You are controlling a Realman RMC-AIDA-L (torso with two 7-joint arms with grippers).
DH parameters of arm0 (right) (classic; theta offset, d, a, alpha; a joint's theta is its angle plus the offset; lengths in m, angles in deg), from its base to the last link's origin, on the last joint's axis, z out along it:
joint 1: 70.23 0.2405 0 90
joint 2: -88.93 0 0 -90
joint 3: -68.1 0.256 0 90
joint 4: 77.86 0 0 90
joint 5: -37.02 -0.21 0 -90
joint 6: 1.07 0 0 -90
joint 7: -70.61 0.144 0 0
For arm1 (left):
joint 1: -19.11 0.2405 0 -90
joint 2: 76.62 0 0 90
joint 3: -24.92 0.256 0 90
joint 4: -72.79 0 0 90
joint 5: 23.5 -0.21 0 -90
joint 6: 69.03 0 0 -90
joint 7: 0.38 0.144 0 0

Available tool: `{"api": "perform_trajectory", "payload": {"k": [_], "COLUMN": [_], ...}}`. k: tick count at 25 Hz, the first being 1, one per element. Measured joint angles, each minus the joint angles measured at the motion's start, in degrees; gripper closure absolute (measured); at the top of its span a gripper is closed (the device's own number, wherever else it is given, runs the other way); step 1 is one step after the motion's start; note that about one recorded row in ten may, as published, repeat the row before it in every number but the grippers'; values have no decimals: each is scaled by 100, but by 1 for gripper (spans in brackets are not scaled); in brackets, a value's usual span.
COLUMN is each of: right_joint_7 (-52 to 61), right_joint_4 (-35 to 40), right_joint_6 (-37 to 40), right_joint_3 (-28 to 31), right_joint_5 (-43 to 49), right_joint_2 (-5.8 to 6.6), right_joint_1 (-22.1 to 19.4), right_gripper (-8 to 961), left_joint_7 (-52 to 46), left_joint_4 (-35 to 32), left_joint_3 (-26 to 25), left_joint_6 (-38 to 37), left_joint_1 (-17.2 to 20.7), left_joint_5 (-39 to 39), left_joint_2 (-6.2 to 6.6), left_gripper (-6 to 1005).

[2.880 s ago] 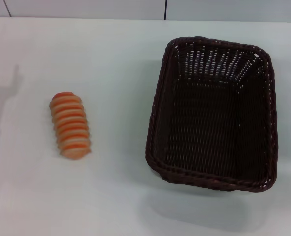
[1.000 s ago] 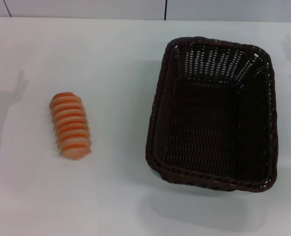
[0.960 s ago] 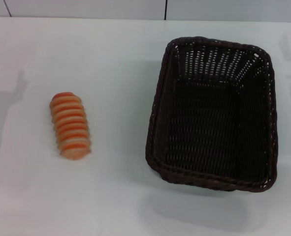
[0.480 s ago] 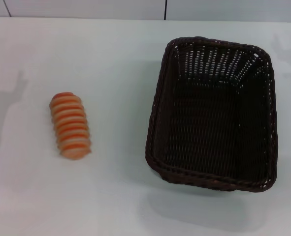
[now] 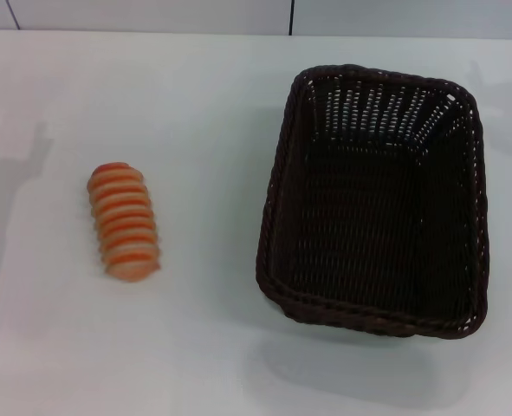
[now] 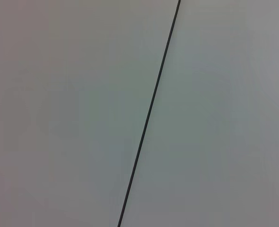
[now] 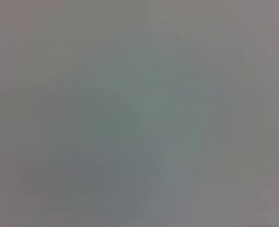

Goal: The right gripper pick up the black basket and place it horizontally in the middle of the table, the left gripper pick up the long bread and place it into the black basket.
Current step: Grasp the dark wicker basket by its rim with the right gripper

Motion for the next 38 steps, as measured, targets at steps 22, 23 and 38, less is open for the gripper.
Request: {"api": "perform_trajectory", "payload": {"k": [22, 23, 38], "right_joint_7": [722, 738, 1430], "right_joint_4": [2041, 2058, 2149], "right_joint_6": [-4452, -4577, -5819], "right_joint_3": [-838, -811, -849], "right_joint_5": [-348, -483, -1123], "right_joint_2": [30, 31, 23], "right_joint_1": [202, 206, 343], "right_gripper": [151, 151, 152], "left_joint_7": [1, 1, -29], "left_joint_4": [-33, -36, -106], "left_joint_3": [-49, -49, -45], "left_joint_6": [-82, -79, -18], "left_joint_1": [53, 48, -1], "left_joint_5": [30, 32, 26], "left_joint_2": [28, 36, 147], "left_gripper": [139, 139, 139]}}
